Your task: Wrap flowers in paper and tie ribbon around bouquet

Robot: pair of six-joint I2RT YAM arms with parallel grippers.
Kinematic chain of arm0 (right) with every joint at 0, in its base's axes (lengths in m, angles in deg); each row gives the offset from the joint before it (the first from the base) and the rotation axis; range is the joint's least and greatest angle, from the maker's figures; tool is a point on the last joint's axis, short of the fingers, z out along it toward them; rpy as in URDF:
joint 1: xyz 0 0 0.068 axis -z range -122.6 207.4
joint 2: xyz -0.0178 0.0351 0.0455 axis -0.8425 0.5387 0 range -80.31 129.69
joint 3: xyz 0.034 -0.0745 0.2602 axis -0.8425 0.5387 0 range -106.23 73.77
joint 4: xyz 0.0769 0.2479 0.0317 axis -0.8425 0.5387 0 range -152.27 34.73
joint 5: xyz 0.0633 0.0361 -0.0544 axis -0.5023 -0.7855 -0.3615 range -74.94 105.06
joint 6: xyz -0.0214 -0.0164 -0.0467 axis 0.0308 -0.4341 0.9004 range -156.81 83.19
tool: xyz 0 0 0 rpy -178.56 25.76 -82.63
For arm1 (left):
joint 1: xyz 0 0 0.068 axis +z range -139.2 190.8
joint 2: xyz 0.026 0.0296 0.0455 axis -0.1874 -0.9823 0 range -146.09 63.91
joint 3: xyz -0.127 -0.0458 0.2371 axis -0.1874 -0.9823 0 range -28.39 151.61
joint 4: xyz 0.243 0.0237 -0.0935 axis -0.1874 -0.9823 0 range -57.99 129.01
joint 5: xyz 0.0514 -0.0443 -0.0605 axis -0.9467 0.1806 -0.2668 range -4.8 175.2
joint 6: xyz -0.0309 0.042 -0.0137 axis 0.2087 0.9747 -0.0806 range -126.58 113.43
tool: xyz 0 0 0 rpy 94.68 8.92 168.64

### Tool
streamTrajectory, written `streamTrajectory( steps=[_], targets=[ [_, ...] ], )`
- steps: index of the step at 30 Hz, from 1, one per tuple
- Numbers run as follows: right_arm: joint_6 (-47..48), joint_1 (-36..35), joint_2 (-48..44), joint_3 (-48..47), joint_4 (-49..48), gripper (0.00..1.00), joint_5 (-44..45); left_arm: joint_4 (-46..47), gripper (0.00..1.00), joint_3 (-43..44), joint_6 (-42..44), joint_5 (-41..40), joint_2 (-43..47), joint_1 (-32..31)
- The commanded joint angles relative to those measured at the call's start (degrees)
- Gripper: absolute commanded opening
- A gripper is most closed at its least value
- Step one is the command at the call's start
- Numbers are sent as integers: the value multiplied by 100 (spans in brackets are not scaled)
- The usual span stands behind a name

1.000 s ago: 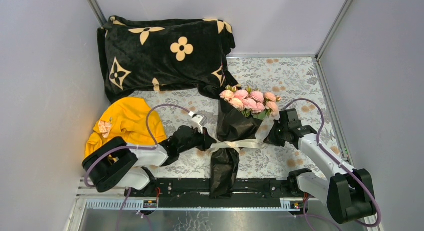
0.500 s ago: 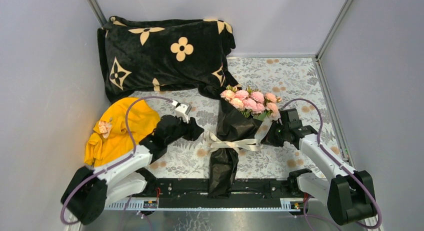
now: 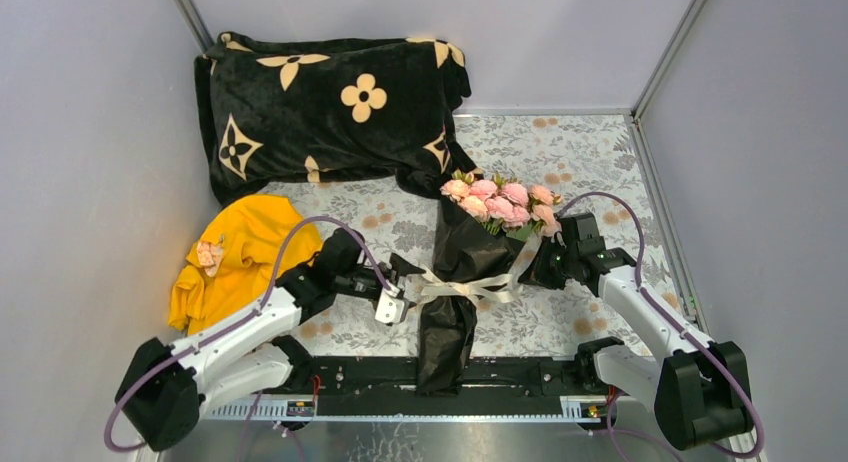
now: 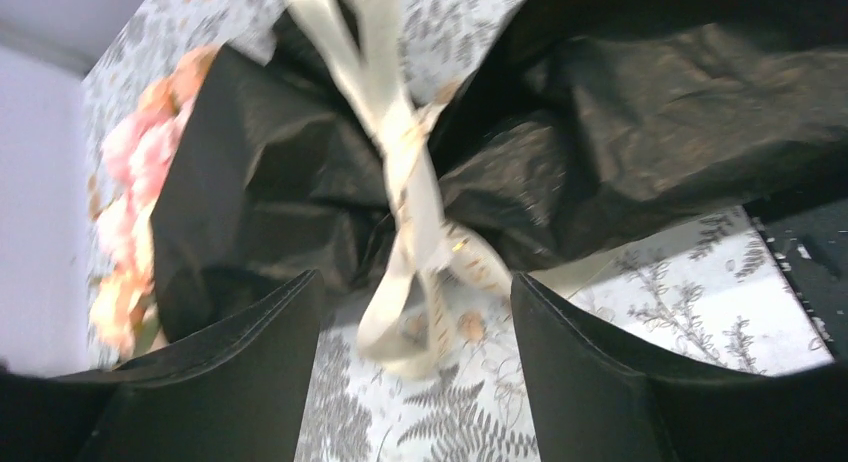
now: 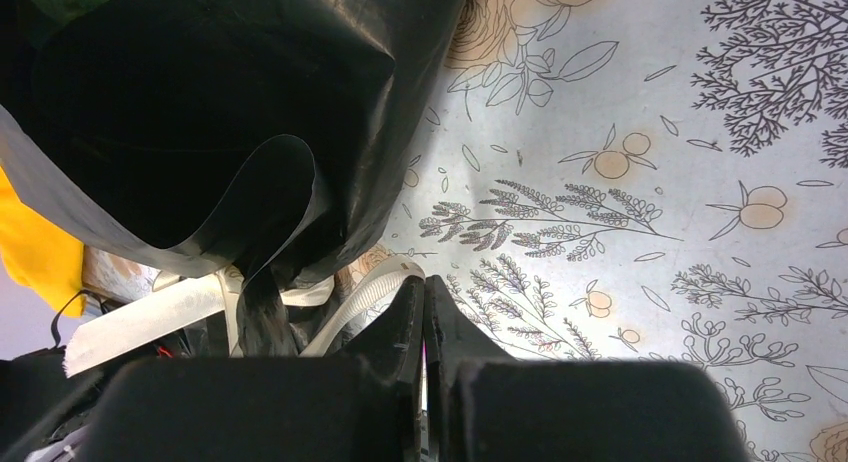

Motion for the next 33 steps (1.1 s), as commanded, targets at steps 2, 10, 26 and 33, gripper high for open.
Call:
streamTrajectory(
  steps=[2, 10, 26, 33],
  targets=[
    [133, 16, -67, -95, -87, 0, -194, 800, 73, 60, 661, 284, -344, -472],
    [147, 16, -89, -33, -148, 0, -257, 1577, 52, 51, 117, 49, -950, -770],
    [547, 20, -132, -314, 48, 2, -594, -371, 0, 310, 368, -1066, -421, -829],
    [834, 16, -413, -502, 348, 55, -1248, -2777, 0, 779, 717, -1144, -96, -764]
  ],
)
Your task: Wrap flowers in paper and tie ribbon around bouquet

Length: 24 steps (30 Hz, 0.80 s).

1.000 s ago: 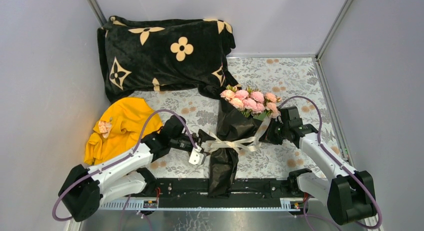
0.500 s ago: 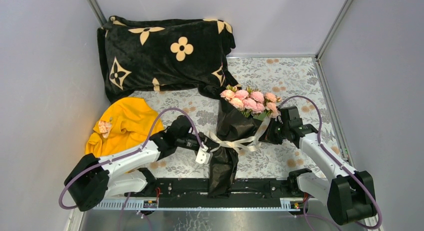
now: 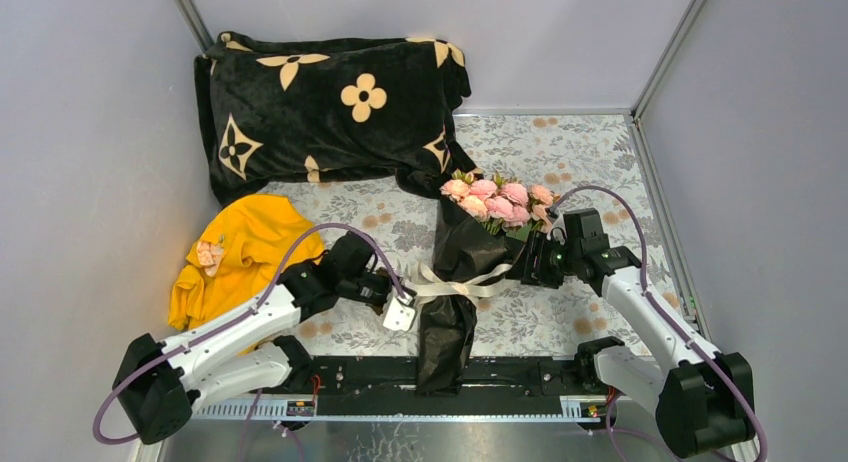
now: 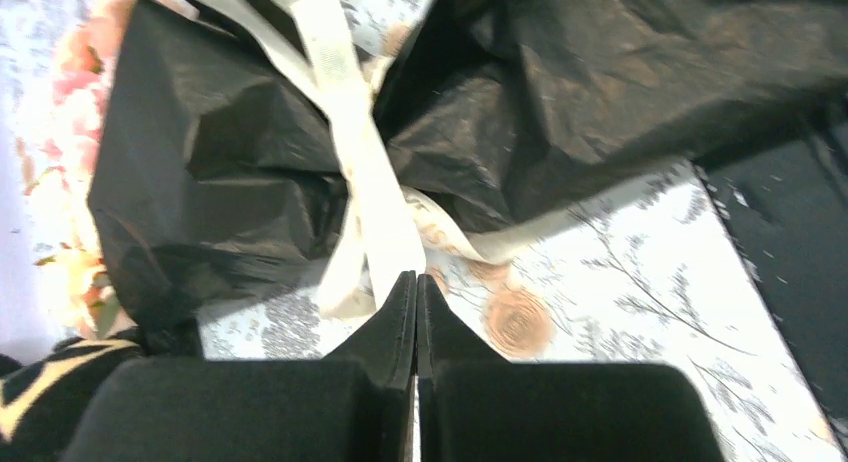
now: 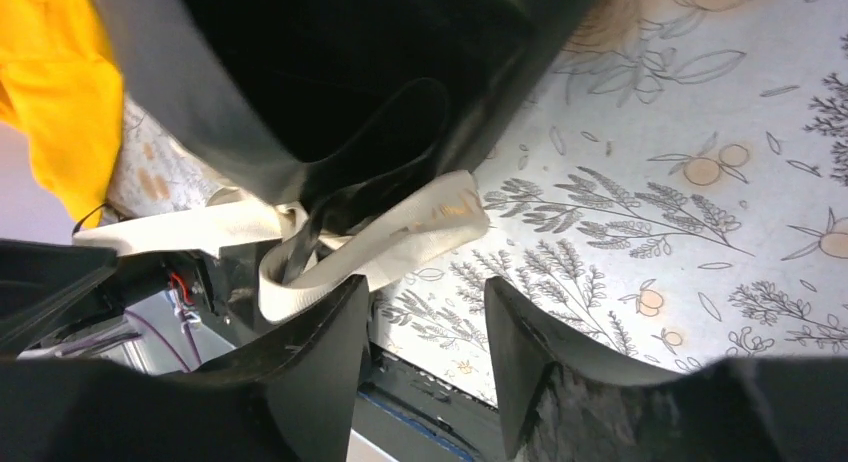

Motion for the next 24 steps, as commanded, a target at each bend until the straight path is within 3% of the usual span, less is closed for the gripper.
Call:
streamTrajectory(
  steps=[1, 7, 19, 24],
  targets=[
    [288, 14, -327, -329, 231, 58, -584, -2025, 0, 287, 586, -215, 132, 37],
    [229, 14, -568, -172, 317, 72, -712, -3578, 0, 239, 1694, -705, -64, 36],
    [-651, -139, -1127, 434, -429, 79, -998, -3846, 0, -127, 2403, -652, -318, -95],
    [-1114, -643, -1082, 661, -1130, 79, -890, -3749, 0, -156, 2397, -631, -506, -237]
  ],
)
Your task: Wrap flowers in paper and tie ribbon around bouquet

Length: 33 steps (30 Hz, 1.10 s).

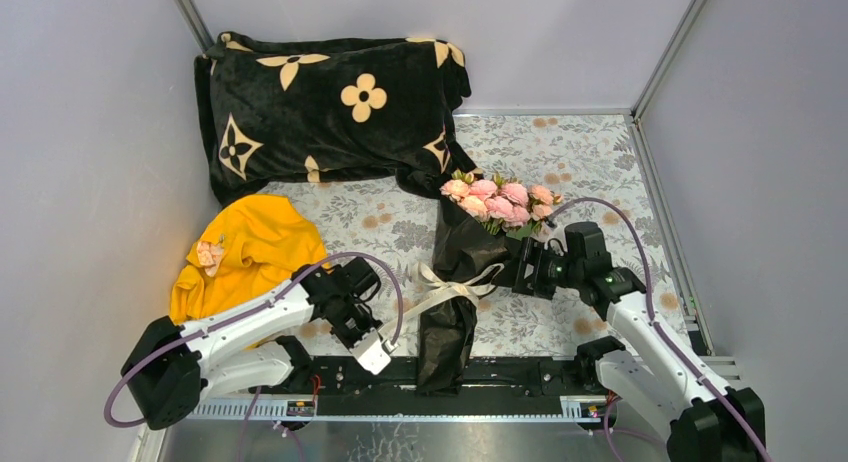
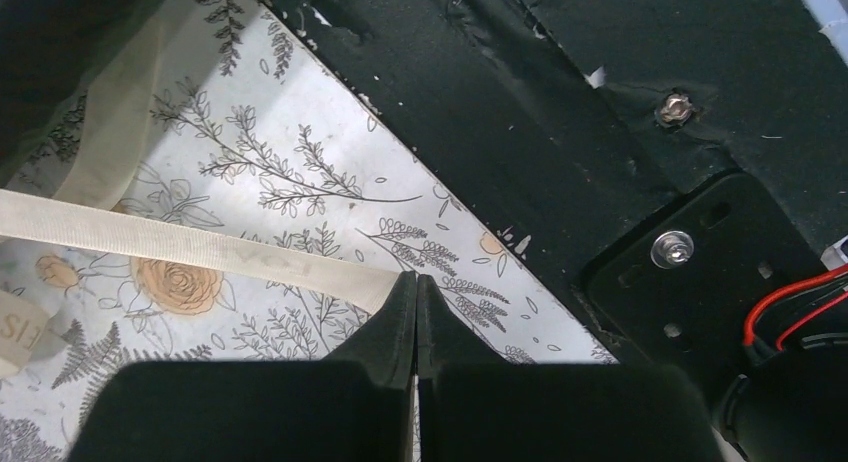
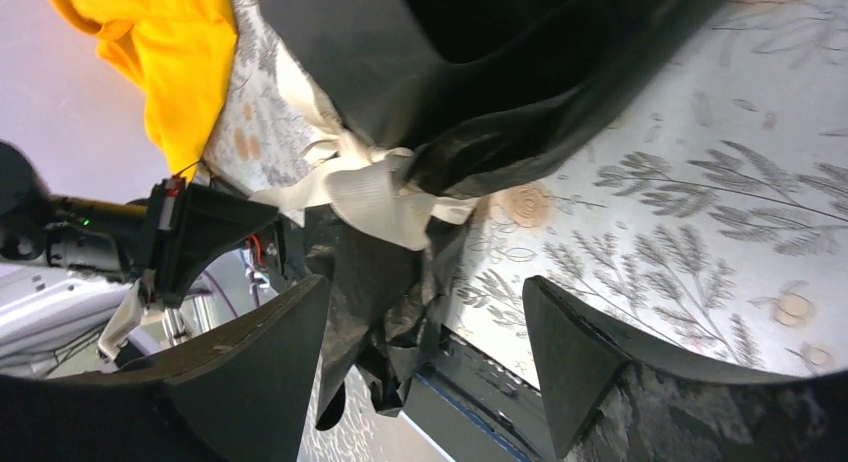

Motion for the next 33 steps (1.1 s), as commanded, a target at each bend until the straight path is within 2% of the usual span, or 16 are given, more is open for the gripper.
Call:
streamTrajectory(
  steps=[1, 4, 7, 11, 14, 27, 33],
  targets=[
    [-512, -542, 98, 183, -911, 78, -22, -48, 0, -76, 182, 35, -96, -113],
    [-407, -855, 417, 52, -896, 74, 459, 69, 0, -73, 84, 81, -87, -179],
    [-260, -875, 552, -79, -917, 66, 693, 69, 0, -138, 63, 1, -101, -215],
    [-150, -871, 678, -130, -1062, 44, 788, 144, 0, -171, 13, -25, -58, -223],
    [-95, -875, 748, -136, -1059, 35, 975, 243, 0, -120, -115, 10, -55, -223],
    [87, -875, 718, -325, -1515, 37, 727, 392, 0, -120, -190, 107, -33, -226],
    [194, -875, 888, -387, -1429, 29, 1183, 387, 0, -81, -246, 147, -13, -225]
  ],
)
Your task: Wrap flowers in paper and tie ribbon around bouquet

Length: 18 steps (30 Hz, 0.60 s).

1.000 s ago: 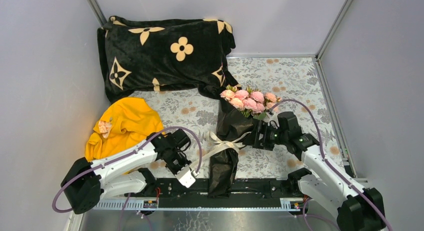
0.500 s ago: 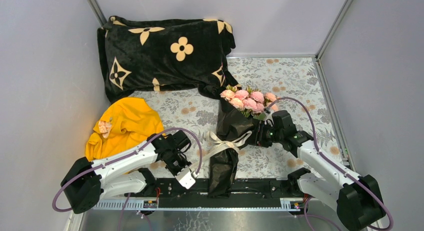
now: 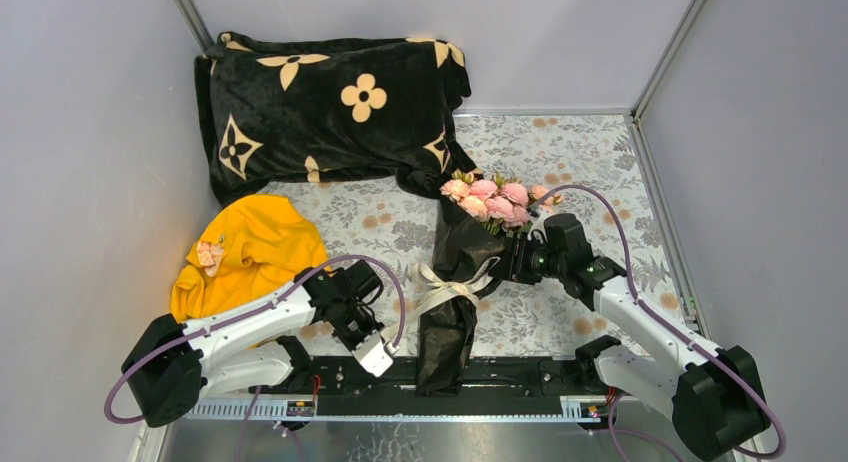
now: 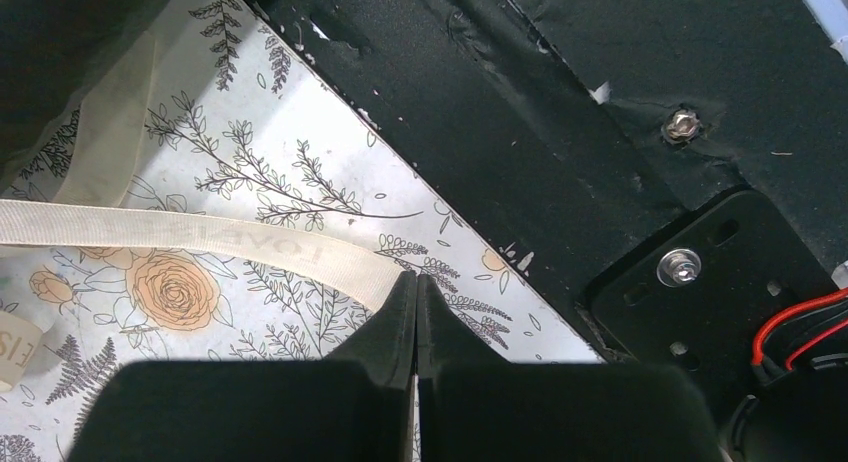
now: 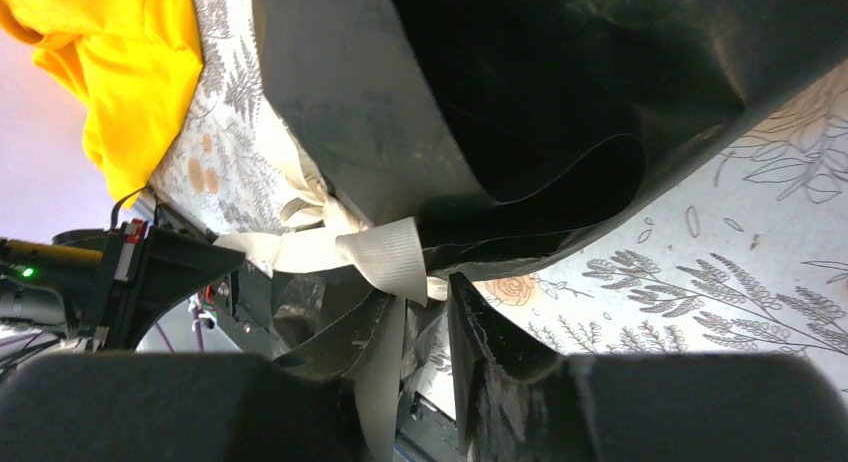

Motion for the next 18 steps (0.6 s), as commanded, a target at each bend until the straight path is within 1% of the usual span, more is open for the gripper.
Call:
streamTrajectory(
  steps=[1, 3, 5, 8, 9, 11, 12, 13, 14, 15, 16, 18],
  targets=[
    [197, -32, 29, -280, -134, 28, 422, 128, 0, 47, -93, 171, 91, -23],
    [205, -31, -1, -280, -189, 26, 494, 133, 0, 42, -96, 245, 108, -19],
    [204, -32, -4, -279, -315, 21, 493, 133, 0, 61, -94, 320, 103, -22],
    [213, -32, 12, -300, -393, 3, 462, 141, 0, 99, -90, 315, 75, -23],
    [251, -32, 9, -324, -360, 0, 466, 140, 0, 109, -84, 298, 74, -18],
    [337, -32, -33, -368, -207, 0, 475, 176, 0, 133, -115, 211, 98, -18],
    [381, -32, -69, -395, -106, 0, 471, 232, 4, 157, -212, 157, 119, -22],
    [439, -30, -107, -425, 7, 0, 451, 321, 33, 194, -369, 85, 136, -23],
    [490, -29, -148, -451, 110, 0, 399, 429, 49, 236, -568, -48, 156, -13],
    [552, -43, -188, -486, 224, 0, 314, 575, 60, 291, -796, -206, 157, 22],
    [624, -59, -222, -521, 337, 0, 232, 747, 61, 338, -960, -346, 135, 115],
    [774, -111, -261, -597, 576, 0, 63, 1023, 61, 483, -906, -313, 20, 643]
  ],
)
